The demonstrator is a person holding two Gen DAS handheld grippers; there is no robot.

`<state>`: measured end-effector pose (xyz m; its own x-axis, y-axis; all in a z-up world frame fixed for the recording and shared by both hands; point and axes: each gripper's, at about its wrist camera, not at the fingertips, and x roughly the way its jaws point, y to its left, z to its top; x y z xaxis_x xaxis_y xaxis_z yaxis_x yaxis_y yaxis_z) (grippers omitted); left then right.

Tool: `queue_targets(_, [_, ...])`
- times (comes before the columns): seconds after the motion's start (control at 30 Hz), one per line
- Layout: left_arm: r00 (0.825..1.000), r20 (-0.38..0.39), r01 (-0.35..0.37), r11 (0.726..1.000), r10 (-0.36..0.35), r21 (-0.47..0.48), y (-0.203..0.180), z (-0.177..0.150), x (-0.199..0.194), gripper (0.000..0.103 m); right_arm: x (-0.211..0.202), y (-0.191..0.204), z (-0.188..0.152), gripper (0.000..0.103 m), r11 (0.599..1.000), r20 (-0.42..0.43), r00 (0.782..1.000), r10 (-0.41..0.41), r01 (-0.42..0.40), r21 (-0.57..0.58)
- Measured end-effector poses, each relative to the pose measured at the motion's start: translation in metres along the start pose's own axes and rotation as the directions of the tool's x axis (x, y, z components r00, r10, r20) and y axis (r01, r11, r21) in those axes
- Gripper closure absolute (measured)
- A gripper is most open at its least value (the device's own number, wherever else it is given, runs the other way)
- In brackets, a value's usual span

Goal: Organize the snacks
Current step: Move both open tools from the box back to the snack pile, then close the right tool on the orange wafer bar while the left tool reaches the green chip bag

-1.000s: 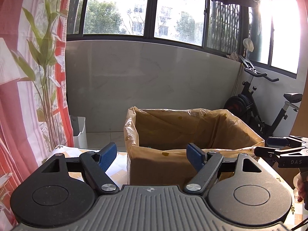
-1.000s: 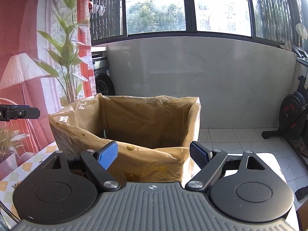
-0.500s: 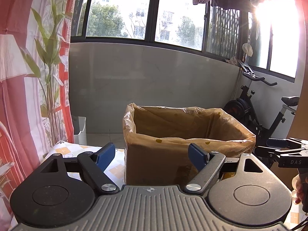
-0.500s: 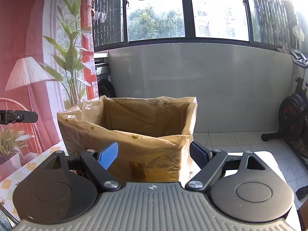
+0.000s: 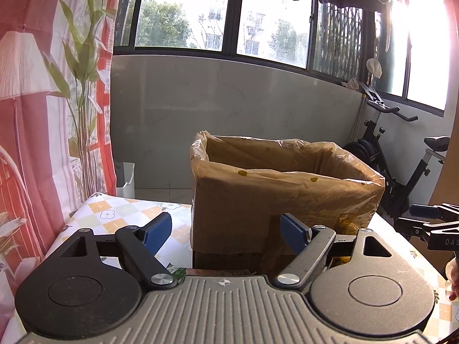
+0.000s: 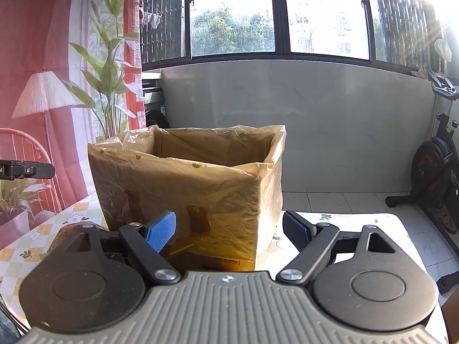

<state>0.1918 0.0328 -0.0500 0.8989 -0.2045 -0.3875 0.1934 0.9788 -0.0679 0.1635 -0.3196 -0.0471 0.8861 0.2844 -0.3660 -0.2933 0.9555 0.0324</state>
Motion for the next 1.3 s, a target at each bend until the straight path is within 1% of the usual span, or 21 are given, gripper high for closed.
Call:
queue_targets(0.13, [1.0, -0.007, 0.011, 1.0, -0.011, -0.027, 0.002, -0.012, -0.003, 0.019, -0.002, -0.006, -0.017, 0.019, 1.0, -0.028, 0.999, -0.015, 0.015, -0.016])
queue_targets(0.23, [1.0, -0.01, 0.016, 0.999, -0.017, -0.049, 0.004, -0.024, -0.003, 0.019, -0.001, -0.014, -0.033, 0.019, 1.0, -0.066, 0.997, -0.028, 0.028, -0.002])
queue_targets(0.33, [1.0, -0.022, 0.006, 0.998, -0.008, -0.055, 0.005, -0.034, 0.0, 0.019, 0.001, -0.021, -0.048, 0.019, 0.999, -0.096, 0.994, -0.049, 0.05, 0.011])
queue_targets(0.43, [1.0, -0.023, 0.004, 0.998, -0.005, -0.065, 0.006, -0.042, 0.0, 0.02, 0.004, -0.025, -0.067, 0.019, 0.998, -0.134, 0.99, -0.041, 0.047, 0.041])
queue_targets(0.53, [1.0, -0.022, 0.004, 0.997, -0.006, -0.083, 0.008, -0.05, 0.0, 0.02, 0.01, -0.022, -0.088, 0.023, 0.999, -0.187, 0.982, -0.028, 0.033, 0.024])
queue_targets(0.6, [1.0, -0.026, -0.002, 0.996, -0.001, -0.088, 0.008, -0.056, 0.0, 0.02, 0.015, -0.019, -0.102, 0.027, 1.0, -0.217, 0.976, -0.018, 0.019, 0.004])
queue_targets(0.63, [1.0, -0.03, -0.005, 0.996, 0.002, -0.084, 0.008, -0.058, 0.001, 0.02, 0.023, -0.017, -0.113, 0.03, 1.0, -0.254, 0.967, -0.018, 0.017, -0.006])
queue_targets(0.7, [0.999, -0.034, -0.014, 0.997, 0.012, -0.073, 0.008, -0.06, 0.002, 0.02, 0.026, -0.017, -0.116, 0.035, 1.0, -0.265, 0.964, -0.015, 0.016, -0.001])
queue_targets(0.83, [0.999, -0.027, -0.021, 0.997, 0.019, -0.07, 0.009, -0.063, 0.002, 0.02, 0.039, -0.017, -0.125, 0.043, 0.999, -0.294, 0.956, 0.01, 0.004, 0.046])
queue_targets(0.93, [0.999, -0.041, -0.03, 0.997, 0.027, -0.073, 0.011, -0.065, 0.006, 0.02, 0.046, -0.013, -0.13, 0.052, 0.999, -0.306, 0.952, 0.014, -0.002, 0.038])
queue_targets(1.0, [0.998, -0.046, -0.033, 0.996, 0.03, -0.078, 0.011, -0.066, 0.008, 0.02, 0.047, -0.008, -0.135, 0.053, 1.0, -0.304, 0.953, -0.001, 0.009, 0.024])
queue_targets(1.03, [0.998, -0.047, -0.033, 0.996, 0.03, -0.079, 0.011, -0.067, 0.009, 0.02, 0.046, -0.007, -0.136, 0.056, 1.0, -0.297, 0.955, -0.008, 0.012, 0.011])
queue_targets(1.13, [0.998, -0.054, -0.032, 0.997, 0.029, -0.073, 0.007, -0.07, 0.011, 0.02, 0.043, -0.005, -0.139, 0.057, 1.0, -0.288, 0.958, -0.008, 0.006, -0.011])
queue_targets(1.3, [0.998, -0.063, -0.015, 0.998, 0.011, -0.058, -0.003, -0.076, 0.012, 0.02, 0.042, -0.007, -0.14, 0.058, 1.0, -0.281, 0.96, 0.0, 0.001, 0.005])
